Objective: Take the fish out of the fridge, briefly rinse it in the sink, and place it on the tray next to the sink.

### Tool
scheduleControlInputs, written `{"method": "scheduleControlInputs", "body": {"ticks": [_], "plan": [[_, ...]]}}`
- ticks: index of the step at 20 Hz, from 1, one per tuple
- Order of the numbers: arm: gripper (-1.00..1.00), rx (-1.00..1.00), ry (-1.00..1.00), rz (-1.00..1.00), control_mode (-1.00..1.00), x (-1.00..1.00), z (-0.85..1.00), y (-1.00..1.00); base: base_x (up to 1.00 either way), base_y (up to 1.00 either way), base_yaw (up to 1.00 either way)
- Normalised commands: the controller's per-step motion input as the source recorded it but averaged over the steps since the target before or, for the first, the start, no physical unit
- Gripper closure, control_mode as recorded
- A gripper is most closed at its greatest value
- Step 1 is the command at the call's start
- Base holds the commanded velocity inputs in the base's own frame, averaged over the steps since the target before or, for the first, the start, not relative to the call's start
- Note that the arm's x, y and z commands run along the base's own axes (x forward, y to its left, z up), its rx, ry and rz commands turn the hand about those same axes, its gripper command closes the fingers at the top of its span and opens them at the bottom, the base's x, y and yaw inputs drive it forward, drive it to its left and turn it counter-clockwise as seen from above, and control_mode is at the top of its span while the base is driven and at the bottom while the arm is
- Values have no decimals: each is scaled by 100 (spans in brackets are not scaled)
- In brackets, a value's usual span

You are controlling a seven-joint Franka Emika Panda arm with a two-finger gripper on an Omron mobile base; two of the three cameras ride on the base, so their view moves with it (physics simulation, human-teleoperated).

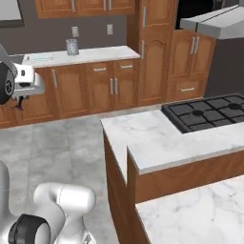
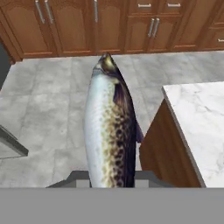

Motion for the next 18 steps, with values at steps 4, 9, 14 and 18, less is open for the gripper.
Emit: {"method": "scheduleControlInputs", "body": {"ticks": [4,9,14,18], "plan": [[100,0,0,0,100,0,0,0,100,2,29],[100,0,0,0,100,0,0,0,100,-2,16],[100,0,0,0,100,0,0,0,100,-1,2],[100,0,0,0,100,0,0,0,100,0,0]]}}
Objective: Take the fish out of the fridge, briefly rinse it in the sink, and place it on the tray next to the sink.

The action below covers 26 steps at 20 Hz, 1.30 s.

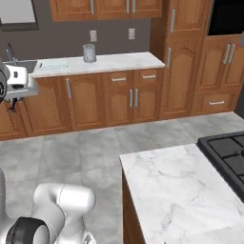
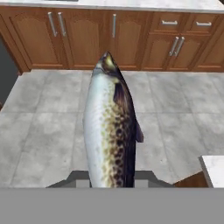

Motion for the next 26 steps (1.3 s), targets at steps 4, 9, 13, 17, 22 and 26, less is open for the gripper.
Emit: {"method": "scheduleControlInputs", "body": {"ticks": [4,9,13,17,22,26], "plan": [[100,0,0,0,100,0,0,0,100,0,3],[100,0,0,0,100,0,0,0,100,0,5],[100,0,0,0,100,0,0,0,100,1,7],[100,0,0,0,100,0,0,0,100,11,11],[100,0,0,0,100,0,0,0,100,4,19],[100,0,0,0,100,0,0,0,100,25,20]]}}
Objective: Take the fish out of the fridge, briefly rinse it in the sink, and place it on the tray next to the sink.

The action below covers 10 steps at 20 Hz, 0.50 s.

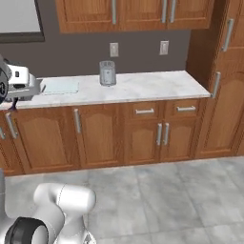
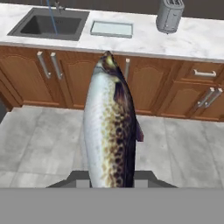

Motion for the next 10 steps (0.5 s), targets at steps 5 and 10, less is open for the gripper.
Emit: {"method": "scheduleControlInputs", "body": {"ticks": [5,10], "plan": [[100,0,0,0,100,0,0,0,100,57,12],[100,0,0,0,100,0,0,0,100,90,4]]}}
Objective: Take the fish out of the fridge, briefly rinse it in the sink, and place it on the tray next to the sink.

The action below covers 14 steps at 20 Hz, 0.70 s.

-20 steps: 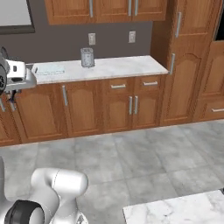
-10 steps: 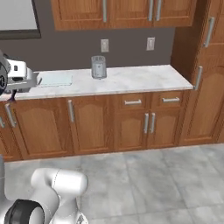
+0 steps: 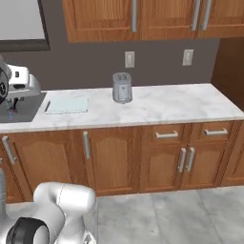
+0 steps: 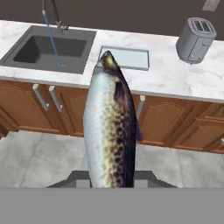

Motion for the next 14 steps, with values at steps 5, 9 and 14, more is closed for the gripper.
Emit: {"method": "scheduleControlInputs", "body": {"ticks": [5,9,14], "plan": [[100,0,0,0,100,0,0,0,100,100,0],[100,0,0,0,100,0,0,0,71,100,6],[100,0,0,0,100,0,0,0,-16,96,50]]}}
